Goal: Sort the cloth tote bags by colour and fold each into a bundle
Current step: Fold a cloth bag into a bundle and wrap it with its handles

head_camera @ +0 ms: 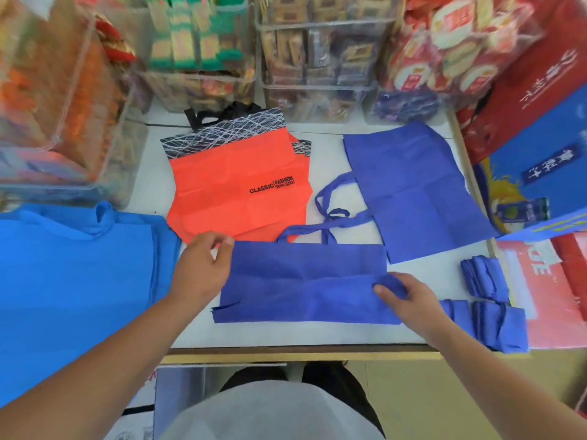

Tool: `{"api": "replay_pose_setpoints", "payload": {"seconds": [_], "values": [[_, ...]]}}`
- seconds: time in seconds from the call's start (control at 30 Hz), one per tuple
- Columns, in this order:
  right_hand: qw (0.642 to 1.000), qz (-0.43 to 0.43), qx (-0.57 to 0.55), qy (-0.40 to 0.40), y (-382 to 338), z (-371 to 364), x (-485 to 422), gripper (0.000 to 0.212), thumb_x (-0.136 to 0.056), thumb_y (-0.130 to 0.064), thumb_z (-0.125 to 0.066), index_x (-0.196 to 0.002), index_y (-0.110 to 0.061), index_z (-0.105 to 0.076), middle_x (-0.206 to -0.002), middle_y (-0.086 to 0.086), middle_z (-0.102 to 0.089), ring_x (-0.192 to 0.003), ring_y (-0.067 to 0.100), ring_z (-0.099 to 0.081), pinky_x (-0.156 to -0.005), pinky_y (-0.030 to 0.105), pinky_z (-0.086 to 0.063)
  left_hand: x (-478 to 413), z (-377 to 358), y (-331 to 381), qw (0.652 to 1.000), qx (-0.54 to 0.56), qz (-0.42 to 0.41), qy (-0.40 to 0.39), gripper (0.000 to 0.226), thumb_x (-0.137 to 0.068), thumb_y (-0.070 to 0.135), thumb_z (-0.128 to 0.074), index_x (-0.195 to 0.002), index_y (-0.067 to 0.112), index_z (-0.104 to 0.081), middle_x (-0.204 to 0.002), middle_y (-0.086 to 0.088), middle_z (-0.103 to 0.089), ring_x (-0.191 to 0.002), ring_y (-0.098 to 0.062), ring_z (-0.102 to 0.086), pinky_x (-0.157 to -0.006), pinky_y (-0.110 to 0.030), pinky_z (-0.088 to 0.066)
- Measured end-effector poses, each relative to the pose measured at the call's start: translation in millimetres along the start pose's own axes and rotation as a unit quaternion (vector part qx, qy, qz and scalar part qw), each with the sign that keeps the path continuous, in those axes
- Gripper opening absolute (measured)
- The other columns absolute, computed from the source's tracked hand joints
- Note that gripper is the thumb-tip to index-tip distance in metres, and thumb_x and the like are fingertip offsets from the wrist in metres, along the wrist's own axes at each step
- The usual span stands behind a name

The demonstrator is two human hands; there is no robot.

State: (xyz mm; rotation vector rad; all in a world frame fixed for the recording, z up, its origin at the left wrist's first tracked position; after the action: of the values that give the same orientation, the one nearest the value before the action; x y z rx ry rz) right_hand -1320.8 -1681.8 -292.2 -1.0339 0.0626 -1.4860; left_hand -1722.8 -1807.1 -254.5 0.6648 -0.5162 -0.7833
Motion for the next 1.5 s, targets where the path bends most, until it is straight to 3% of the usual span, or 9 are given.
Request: {"api": "replay_pose_setpoints", "payload": {"seconds": [0.2, 0.33, 0.47, 0.67, 0.87, 1.03, 1.23, 1.33, 1.5], "values": [[0.994, -0.026, 0.1, 0.034, 10.4, -21.1, -60.2, 0.04, -0.094, -0.05, -0.061, -0.097, -0.01, -0.058, -0.093, 0.006, -0.064, -0.084, 0.025, -0.061, -0.073, 0.042, -0.052, 66.1, -61.0, 44.2, 0.934, -0.129, -0.327, -0.064, 0.026, -0.098, 0.028, -0.055, -0.113, 0.014, -0.071, -0.137, -0.004, -0.06, -0.132, -0.024, -0.052, -0.114, -0.045, -0.038], [0.987, -0.009, 0.151, 0.063, 0.8, -21.3, -85.3, 0.042, -0.094, -0.053, -0.061, -0.087, -0.013, -0.049, -0.093, 0.003, -0.055, -0.079, 0.025, -0.054, -0.062, 0.037, -0.04, 74.7, -114.1, -9.6, 0.874, -0.34, -0.275, -0.209, 0.05, -0.095, 0.049, -0.038, -0.129, 0.025, -0.065, -0.149, -0.003, -0.054, -0.141, -0.027, -0.047, -0.114, -0.054, -0.038], [0.988, -0.02, 0.143, 0.062, -2.0, -29.6, -95.9, 0.041, -0.095, -0.054, -0.06, -0.106, -0.015, -0.054, -0.103, 0.003, -0.06, -0.096, 0.028, -0.057, -0.069, 0.037, -0.045, 65.1, -136.3, -49.6, 0.849, -0.376, -0.143, -0.344, 0.059, -0.102, 0.054, -0.03, -0.159, 0.036, -0.024, -0.17, 0.001, -0.005, -0.156, -0.025, -0.013, -0.124, -0.049, -0.018], [0.876, 0.332, 0.318, 0.151, -54.1, -69.0, -31.0, 0.052, -0.097, -0.039, -0.059, -0.143, -0.014, -0.054, -0.153, 0.019, -0.042, -0.142, 0.042, -0.036, -0.116, 0.056, -0.032, 62.6, -134.7, -53.6, 0.856, -0.372, -0.154, -0.324, 0.063, -0.102, 0.051, -0.044, -0.158, 0.043, -0.018, -0.169, 0.01, 0.007, -0.155, -0.019, -0.008, -0.118, -0.041, -0.03], [0.884, 0.203, 0.415, -0.073, 9.3, -135.4, -32.2, 0.079, -0.084, -0.085, 0.01, -0.156, -0.053, 0.005, -0.168, -0.004, 0.017, -0.154, 0.034, 0.019, -0.125, 0.056, -0.003, 63.2, -126.5, -61.1, 0.884, -0.33, -0.189, -0.271, 0.062, -0.093, 0.04, -0.063, -0.151, 0.034, -0.043, -0.168, 0.006, -0.015, -0.152, -0.02, -0.027, -0.111, -0.038, -0.041], [0.88, 0.172, 0.429, -0.106, 25.6, -141.8, -42.4, 0.083, -0.069, -0.088, 0.024, -0.145, -0.056, 0.031, -0.158, -0.01, 0.041, -0.145, 0.03, 0.041, -0.122, 0.052, 0.016, 66.3, -119.0, -74.8, 0.9, -0.257, -0.192, -0.295, 0.035, -0.093, 0.032, -0.067, -0.125, 0.022, -0.057, -0.166, 0.015, -0.001, -0.153, -0.004, -0.005, -0.12, -0.024, -0.011], [0.88, 0.203, 0.423, -0.069, 0.8, -134.5, -27.4, 0.077, -0.087, -0.083, -0.014, -0.157, -0.05, -0.014, -0.17, 0.002, 0.003, -0.156, 0.034, 0.007, -0.125, 0.055, -0.001, 74.3, -125.0, -73.2, 0.842, -0.364, -0.293, -0.27, 0.035, -0.06, 0.008, -0.09, -0.081, 0.018, -0.064, -0.147, -0.018, -0.053, -0.133, -0.034, -0.055, -0.099, -0.046, -0.054], [0.841, 0.309, 0.441, -0.044, -13.4, -141.1, -0.8, 0.07, -0.09, -0.076, -0.04, -0.142, -0.032, -0.056, -0.156, 0.007, -0.042, -0.146, 0.037, -0.035, -0.118, 0.061, -0.026, 74.7, -124.7, -75.5, 0.84, -0.359, -0.288, -0.286, 0.034, -0.065, 0.001, -0.082, -0.091, 0.016, -0.066, -0.152, -0.017, -0.047, -0.139, -0.034, -0.049, -0.106, -0.046, -0.049], [0.858, 0.276, 0.429, -0.06, 4.2, -120.3, -1.5, 0.052, -0.09, -0.053, -0.063, -0.134, -0.026, -0.064, -0.143, -0.004, -0.06, -0.132, 0.025, -0.057, -0.106, 0.044, -0.048, 68.8, -117.0, -77.1, 0.863, -0.289, -0.215, -0.353, 0.025, -0.106, 0.017, -0.042, -0.127, 0.01, -0.052, -0.157, -0.01, -0.042, -0.144, -0.028, -0.041, -0.117, -0.039, -0.037]]}}
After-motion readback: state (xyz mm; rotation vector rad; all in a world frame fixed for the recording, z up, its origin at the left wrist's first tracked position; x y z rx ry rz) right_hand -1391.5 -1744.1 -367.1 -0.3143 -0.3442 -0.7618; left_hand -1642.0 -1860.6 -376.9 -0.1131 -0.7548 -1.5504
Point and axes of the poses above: each hand's wrist, its own x-axis away from the middle knuckle, its own z-axis out of the back of the hand, y = z × x, the point moved 9 cm from there along -x, towards the middle knuckle
